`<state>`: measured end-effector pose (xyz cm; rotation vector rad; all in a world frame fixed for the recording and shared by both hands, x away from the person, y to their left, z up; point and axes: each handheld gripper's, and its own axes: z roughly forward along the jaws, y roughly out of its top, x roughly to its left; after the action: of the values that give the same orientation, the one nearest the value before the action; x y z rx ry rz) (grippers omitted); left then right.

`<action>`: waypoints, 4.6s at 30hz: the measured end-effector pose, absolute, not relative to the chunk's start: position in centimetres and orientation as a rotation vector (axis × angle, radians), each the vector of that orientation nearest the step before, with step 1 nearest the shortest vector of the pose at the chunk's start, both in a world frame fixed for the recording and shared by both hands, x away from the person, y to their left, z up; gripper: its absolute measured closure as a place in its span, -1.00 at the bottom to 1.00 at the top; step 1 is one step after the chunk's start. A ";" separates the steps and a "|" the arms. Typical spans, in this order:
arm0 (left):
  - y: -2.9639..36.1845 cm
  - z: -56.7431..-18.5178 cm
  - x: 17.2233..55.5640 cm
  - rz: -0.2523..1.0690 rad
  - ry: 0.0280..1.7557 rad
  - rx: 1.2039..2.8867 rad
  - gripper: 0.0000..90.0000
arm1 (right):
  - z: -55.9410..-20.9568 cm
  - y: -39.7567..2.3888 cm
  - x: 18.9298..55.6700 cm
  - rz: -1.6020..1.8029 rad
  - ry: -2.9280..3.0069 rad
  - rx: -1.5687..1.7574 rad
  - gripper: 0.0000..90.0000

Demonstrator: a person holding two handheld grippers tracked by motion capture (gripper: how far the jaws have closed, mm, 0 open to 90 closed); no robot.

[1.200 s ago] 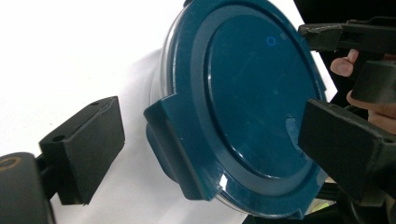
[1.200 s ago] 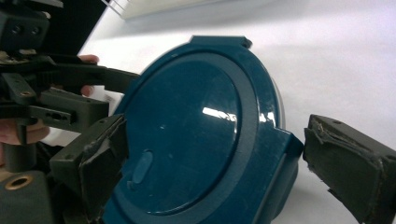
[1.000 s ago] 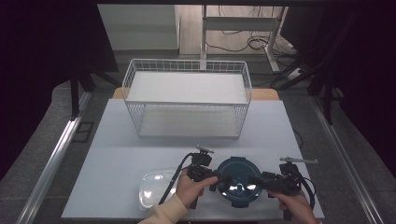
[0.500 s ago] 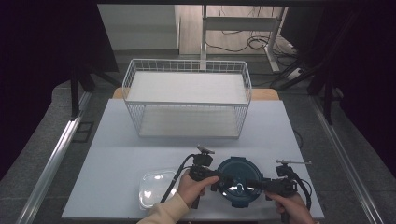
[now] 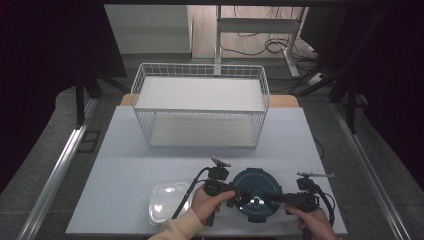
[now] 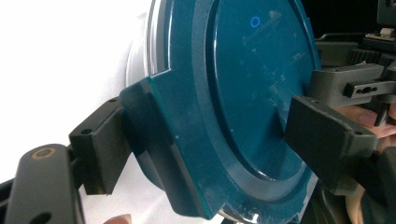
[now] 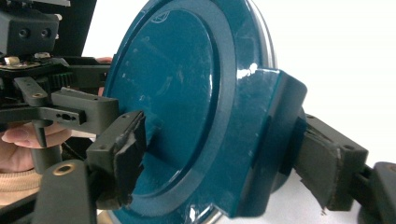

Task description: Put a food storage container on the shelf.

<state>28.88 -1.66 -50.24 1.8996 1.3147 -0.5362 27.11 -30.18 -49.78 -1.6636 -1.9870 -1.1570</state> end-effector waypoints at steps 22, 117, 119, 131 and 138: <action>-0.8 -49.2 28.0 -0.518 1.369 1.803 -0.28 | -48.5 -31.2 26.2 -1.265 -1.926 -1.733 -0.15; 13.5 -34.6 32.4 -0.280 1.286 1.715 -0.19 | -33.7 -17.7 34.2 -1.482 -2.166 -1.442 -0.13; 13.6 -34.3 32.6 -0.277 1.282 1.712 -0.19 | -33.5 -17.5 34.4 -1.484 -2.171 -1.435 -0.13; 14.5 -32.5 34.2 -0.264 1.275 1.701 -0.18 | -31.9 -16.8 36.0 -1.509 -2.170 -1.422 -0.13; 14.8 -31.6 35.3 -0.259 1.264 1.696 -0.18 | -30.8 -16.5 37.0 -1.523 -2.183 -1.415 -0.13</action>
<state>35.29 14.84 -31.59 1.6958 1.2636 -0.2588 36.99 -16.46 -30.76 -1.4155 -2.1834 -1.5230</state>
